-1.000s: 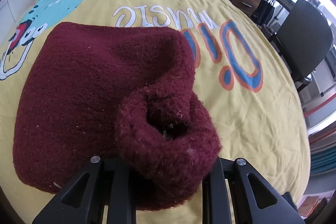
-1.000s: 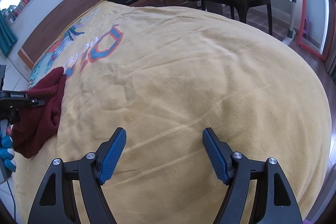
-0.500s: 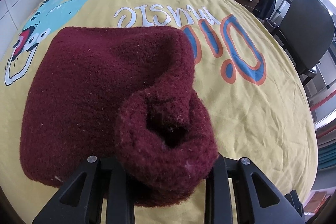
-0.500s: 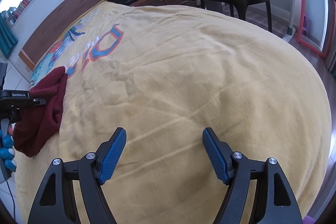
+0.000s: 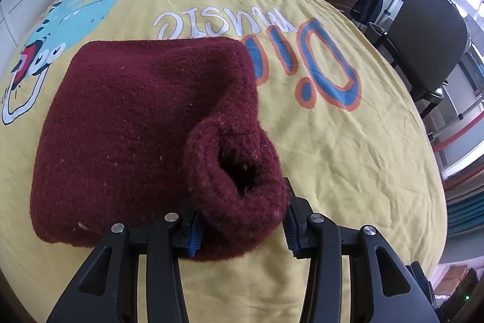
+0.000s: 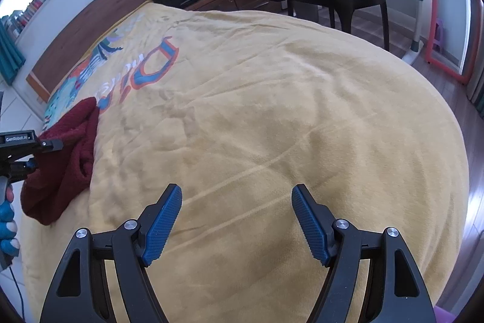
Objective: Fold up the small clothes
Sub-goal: 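Press the folded edge down and open the left gripper, then pull the open left gripper back from the folded sweater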
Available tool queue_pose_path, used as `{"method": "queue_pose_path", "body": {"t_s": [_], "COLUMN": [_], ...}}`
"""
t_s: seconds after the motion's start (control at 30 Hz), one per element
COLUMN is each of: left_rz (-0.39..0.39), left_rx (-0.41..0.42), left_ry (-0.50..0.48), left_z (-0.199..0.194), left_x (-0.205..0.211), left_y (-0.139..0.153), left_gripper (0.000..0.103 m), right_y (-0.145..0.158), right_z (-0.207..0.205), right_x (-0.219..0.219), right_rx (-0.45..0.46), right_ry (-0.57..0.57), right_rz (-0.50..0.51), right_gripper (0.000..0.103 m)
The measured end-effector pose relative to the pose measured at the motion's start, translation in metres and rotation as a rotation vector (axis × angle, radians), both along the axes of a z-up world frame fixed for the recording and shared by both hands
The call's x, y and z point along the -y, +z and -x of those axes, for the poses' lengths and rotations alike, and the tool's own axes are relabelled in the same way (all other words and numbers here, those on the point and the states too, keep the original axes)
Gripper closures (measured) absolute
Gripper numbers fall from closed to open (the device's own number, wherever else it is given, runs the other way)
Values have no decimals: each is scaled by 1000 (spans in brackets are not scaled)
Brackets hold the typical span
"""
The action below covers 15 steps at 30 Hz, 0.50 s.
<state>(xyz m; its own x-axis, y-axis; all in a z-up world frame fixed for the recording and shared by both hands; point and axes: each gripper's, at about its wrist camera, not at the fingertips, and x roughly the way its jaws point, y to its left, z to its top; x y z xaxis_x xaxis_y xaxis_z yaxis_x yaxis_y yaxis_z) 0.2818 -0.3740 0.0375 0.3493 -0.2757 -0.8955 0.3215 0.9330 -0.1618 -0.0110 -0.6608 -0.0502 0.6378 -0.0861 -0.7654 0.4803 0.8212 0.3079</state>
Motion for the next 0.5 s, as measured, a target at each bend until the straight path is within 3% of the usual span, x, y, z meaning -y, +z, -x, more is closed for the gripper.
{"method": "queue_pose_path", "body": {"t_s": [0.5], "left_rz": [83], "left_rx": [9], "left_ry": [-11], "left_z": [31], "left_x": [-42], "left_y": [26], "left_gripper": [65], "right_y": [39], "right_z": [6], "right_x": [-29], "right_rx": [24], "right_ry": [35], "right_rz": [43], "right_gripper": [26]}}
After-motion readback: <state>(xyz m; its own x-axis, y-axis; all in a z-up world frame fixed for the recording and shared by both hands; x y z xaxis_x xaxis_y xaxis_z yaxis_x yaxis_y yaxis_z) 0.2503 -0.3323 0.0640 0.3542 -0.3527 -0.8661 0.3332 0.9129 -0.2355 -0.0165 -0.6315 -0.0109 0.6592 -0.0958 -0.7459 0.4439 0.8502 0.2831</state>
